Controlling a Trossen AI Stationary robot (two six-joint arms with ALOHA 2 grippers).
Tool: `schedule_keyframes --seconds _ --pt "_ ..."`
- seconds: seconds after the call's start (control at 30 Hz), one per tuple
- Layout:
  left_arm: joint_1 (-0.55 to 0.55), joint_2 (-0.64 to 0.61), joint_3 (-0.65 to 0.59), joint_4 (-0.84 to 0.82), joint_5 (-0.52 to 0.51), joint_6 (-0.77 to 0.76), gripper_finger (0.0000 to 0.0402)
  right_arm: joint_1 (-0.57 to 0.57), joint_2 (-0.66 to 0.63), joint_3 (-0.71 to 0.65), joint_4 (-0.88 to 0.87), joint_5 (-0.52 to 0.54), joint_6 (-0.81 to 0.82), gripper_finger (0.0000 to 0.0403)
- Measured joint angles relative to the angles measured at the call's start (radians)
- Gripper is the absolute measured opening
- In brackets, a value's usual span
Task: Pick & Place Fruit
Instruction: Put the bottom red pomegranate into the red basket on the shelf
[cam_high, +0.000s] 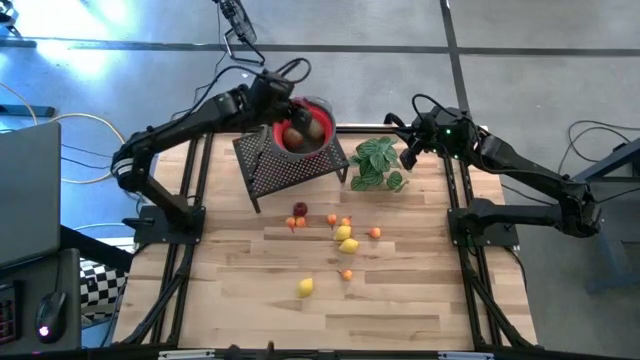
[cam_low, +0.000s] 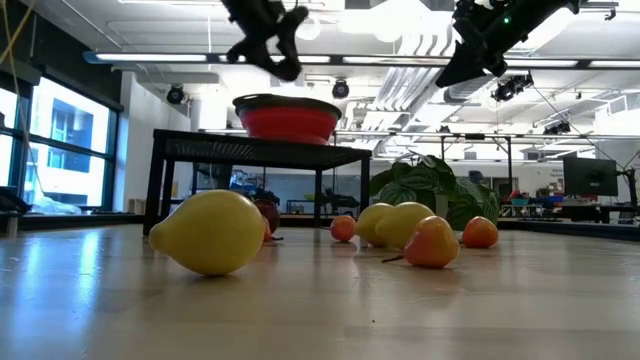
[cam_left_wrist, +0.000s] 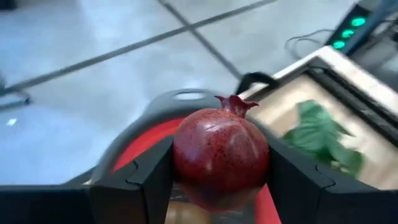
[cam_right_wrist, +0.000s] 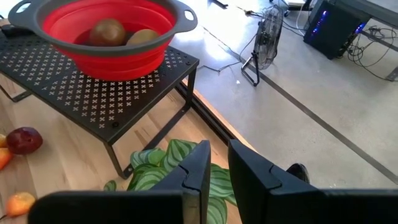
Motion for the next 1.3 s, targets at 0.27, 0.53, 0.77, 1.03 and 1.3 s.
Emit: schedule_keyframes --seconds 0.27,0.53,0.77,1.03,1.3 --pt "0.037 0.089 0.0 -0.031 0.003 -0.035 0.0207 0.0 0.0 0.0 -0.001 0.001 0.0 0.005" --pt "0.038 0.161 0.0 -0.104 -0.005 -0.108 0.0207 0.0 0.0 0.0 -0.001 0.001 0.0 0.005" --pt "0.029 0.189 0.0 -0.111 -0.012 -0.108 0.0207 0.0 0.0 0.0 -0.001 0.001 0.0 0.005" --pt "0.031 0.192 0.0 -0.102 -0.016 -0.108 0.022 0.0 0.0 0.0 -0.002 0.0 0.004 0.005" --pt "0.031 0.192 0.0 -0.096 -0.016 -0.107 0.0265 0.0 0.0 0.0 -0.002 0.0 0.004 0.005"
